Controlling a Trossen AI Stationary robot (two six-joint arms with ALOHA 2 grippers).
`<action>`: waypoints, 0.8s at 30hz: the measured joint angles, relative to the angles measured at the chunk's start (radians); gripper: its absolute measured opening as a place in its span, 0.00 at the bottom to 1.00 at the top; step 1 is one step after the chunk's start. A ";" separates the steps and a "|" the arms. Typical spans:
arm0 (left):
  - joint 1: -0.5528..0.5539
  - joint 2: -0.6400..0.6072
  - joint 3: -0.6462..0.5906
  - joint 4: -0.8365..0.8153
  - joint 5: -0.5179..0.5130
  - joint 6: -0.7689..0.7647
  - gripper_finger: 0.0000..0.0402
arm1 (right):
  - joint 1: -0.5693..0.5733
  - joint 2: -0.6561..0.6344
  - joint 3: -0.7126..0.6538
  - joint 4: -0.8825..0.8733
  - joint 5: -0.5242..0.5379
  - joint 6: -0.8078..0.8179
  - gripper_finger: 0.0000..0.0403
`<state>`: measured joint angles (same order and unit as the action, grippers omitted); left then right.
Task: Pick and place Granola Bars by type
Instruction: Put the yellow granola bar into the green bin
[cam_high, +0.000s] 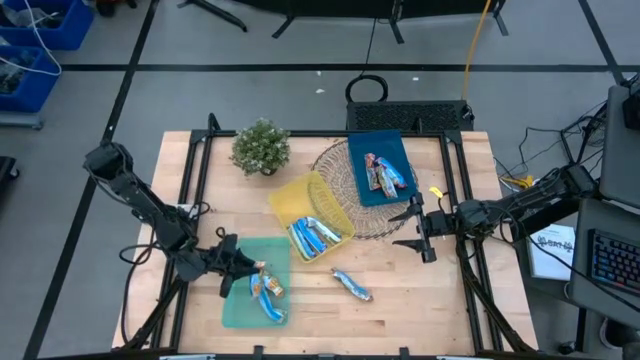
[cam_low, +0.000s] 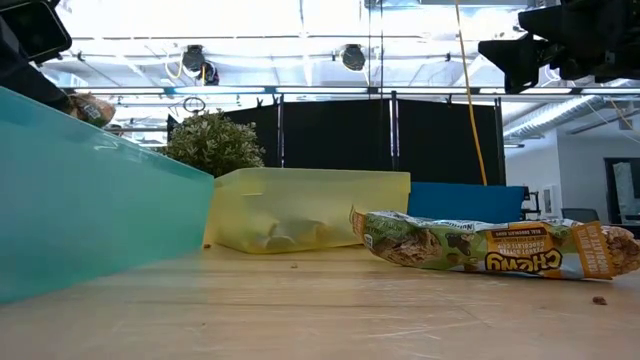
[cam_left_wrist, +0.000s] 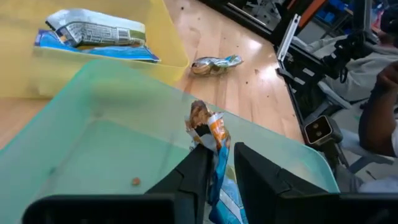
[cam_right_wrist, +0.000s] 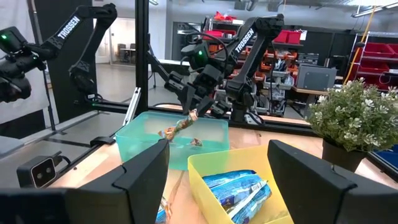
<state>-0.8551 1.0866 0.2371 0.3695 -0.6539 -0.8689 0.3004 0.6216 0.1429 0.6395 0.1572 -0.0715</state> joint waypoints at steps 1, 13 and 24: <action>0.000 0.000 0.000 0.000 0.000 0.007 0.21 | 0.000 0.000 0.000 0.000 0.000 0.001 0.65; 0.000 0.000 0.000 0.083 -0.037 0.279 0.41 | 0.000 0.000 0.000 -0.001 -0.001 0.008 0.65; 0.000 0.000 0.000 0.125 0.027 0.272 0.58 | 0.000 0.000 0.000 -0.005 -0.001 0.008 0.65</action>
<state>-0.8551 1.0866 0.2371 0.4948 -0.6267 -0.5968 0.3004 0.6220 0.1429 0.6349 0.1562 -0.0639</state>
